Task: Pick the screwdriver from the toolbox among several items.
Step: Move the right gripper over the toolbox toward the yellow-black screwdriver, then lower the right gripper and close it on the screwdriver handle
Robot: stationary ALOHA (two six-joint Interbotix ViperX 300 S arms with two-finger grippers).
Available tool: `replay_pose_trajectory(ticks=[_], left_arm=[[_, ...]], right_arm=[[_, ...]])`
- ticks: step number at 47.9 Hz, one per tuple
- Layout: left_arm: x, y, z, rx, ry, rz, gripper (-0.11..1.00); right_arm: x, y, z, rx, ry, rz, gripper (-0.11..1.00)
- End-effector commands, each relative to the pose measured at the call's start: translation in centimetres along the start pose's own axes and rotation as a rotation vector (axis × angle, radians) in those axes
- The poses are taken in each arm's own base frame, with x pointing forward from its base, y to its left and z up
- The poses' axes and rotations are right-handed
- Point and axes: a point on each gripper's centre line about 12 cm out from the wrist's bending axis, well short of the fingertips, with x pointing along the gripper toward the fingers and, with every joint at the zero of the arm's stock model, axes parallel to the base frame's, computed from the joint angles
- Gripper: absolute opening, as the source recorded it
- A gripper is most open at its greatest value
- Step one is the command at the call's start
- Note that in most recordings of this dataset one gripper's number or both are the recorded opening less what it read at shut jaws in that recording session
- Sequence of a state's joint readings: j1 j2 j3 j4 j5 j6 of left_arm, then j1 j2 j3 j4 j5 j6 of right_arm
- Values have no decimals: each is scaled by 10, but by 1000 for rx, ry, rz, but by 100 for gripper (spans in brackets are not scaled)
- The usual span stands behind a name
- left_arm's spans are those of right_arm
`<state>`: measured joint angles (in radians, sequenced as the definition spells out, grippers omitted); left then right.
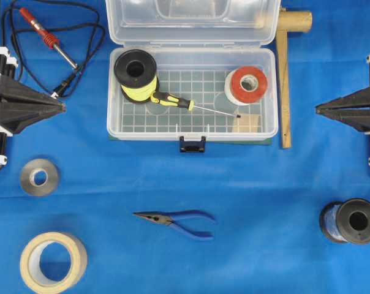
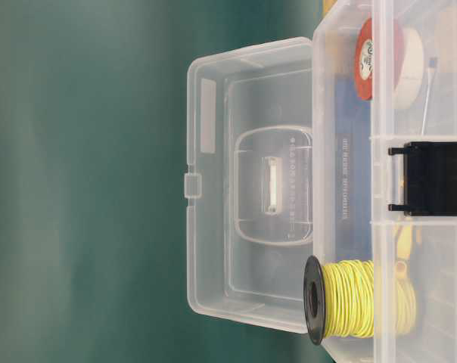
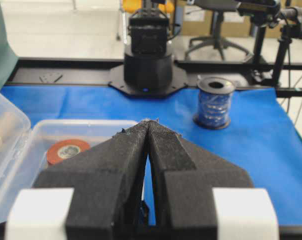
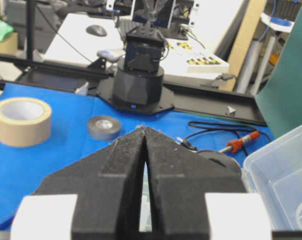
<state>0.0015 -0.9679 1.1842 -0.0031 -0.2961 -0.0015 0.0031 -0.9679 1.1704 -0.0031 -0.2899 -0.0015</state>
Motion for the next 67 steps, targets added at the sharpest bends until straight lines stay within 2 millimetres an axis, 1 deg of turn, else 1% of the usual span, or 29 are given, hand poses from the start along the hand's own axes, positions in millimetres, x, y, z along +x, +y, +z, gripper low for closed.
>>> replay_pose_trajectory(ticks=[1,6,11,19,27,31,33,35,42,44,46,50,55,60,67], left_arm=[[3,0,6,-22,-12,3,0],[4,0,4,-24,-5,3,0],[5,0,4,-25,-8,4,1],[4,1,5,-25,-12,10,0],[4,3,4,-26,-11,18,0],[5,4,5,-22,-11,22,0],[4,4,5,-23,-14,25,0],[4,5,6,-23,-17,30,0],[4,8,6,-32,-25,43,0],[4,9,6,-32,-27,46,0],[4,9,7,-33,-33,47,0],[4,9,8,-34,-39,48,0],[4,9,8,-36,-42,49,0],[4,9,7,-36,-41,51,0],[3,11,7,-37,-40,57,0]], right_arm=[[5,-2,5,13,-5,-11,0],[23,-4,6,51,96,-25,0],[47,-10,12,73,192,-50,0],[90,-31,16,169,338,-133,0],[126,-52,1,291,499,-219,1],[147,-66,-13,359,579,-274,2],[155,-72,-17,384,612,-297,10],[164,-78,-21,404,648,-317,19],[196,-91,-35,433,772,-357,62],[206,-94,-43,436,816,-364,71],[215,-96,-51,440,848,-369,74],[230,-100,-69,458,921,-387,72],[244,-103,-98,484,1004,-414,72],[254,-105,-132,493,1082,-432,72],[261,-98,-160,490,1142,-426,72]])
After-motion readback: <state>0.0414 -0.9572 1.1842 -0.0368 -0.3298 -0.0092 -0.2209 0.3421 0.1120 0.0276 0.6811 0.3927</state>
